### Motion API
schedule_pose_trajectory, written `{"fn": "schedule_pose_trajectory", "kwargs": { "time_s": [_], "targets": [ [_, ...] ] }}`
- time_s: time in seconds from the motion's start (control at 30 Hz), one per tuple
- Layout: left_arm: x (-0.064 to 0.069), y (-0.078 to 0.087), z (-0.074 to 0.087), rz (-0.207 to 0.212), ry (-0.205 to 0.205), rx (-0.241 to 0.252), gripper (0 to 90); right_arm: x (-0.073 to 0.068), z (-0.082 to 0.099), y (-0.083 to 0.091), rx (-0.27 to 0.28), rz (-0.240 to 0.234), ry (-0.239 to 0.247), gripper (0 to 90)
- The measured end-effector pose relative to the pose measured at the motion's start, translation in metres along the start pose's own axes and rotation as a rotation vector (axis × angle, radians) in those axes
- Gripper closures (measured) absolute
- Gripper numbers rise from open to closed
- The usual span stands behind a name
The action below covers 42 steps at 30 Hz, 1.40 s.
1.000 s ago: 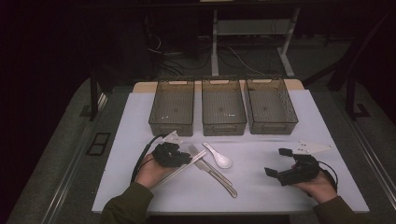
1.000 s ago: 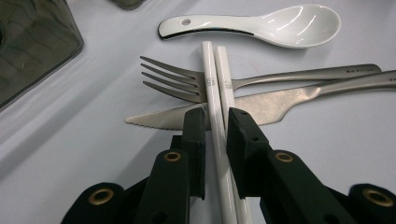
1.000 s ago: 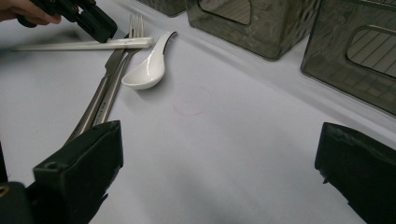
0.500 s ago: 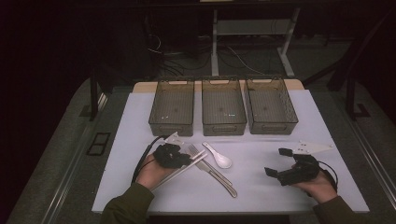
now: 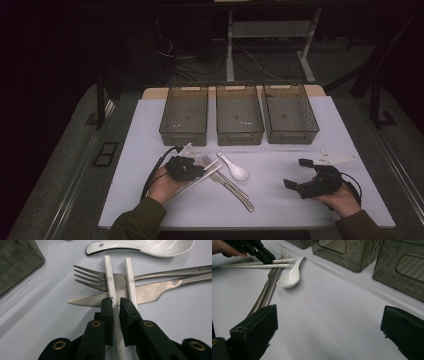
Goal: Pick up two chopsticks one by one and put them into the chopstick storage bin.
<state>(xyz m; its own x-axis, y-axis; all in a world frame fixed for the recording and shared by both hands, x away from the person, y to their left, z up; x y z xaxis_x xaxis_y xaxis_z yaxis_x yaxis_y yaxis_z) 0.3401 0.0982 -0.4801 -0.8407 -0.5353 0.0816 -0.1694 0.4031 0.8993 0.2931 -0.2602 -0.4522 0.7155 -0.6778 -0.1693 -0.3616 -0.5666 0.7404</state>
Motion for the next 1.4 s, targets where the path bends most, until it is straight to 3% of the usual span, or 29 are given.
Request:
{"fn": "schedule_pose_trajectory", "kwargs": {
  "time_s": [0.3,0.33,0.53,0.83,1.4],
  "targets": [
    [-0.001,0.0,-0.001,-0.024,-0.021,-0.007,83.6,0.0,0.0,0.0,-0.001,-0.001,-0.001,1.0],
    [0.001,0.001,-0.001,-0.028,-0.008,-0.017,83.6,0.0,0.0,0.0,-0.001,-0.001,-0.001,1.0],
    [0.002,0.003,-0.002,-0.024,-0.014,-0.021,83.7,0.001,0.0,0.0,0.002,-0.001,-0.003,0.9],
    [0.001,0.018,-0.009,-0.003,0.0,0.028,83.7,0.001,0.0,0.0,0.003,-0.002,-0.009,0.9],
    [-0.008,0.048,-0.027,0.032,0.034,0.072,83.6,0.004,0.0,0.001,0.012,-0.007,-0.02,0.9]
  ]
}}
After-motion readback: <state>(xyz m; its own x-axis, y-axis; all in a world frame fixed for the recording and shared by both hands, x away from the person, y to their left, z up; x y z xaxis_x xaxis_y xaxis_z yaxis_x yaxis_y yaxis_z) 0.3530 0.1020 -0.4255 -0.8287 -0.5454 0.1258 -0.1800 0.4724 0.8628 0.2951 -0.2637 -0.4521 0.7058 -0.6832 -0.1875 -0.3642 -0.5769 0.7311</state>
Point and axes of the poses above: each handheld gripper's, and its own axes: y roughly backward along the jaws, z roughly out of its underside, x roughly to its right, the point moved 5 cm from there along -y, roughly forward along the jaws, and after that the axes turned 15 degrees about -x, right-handed, at the moved point
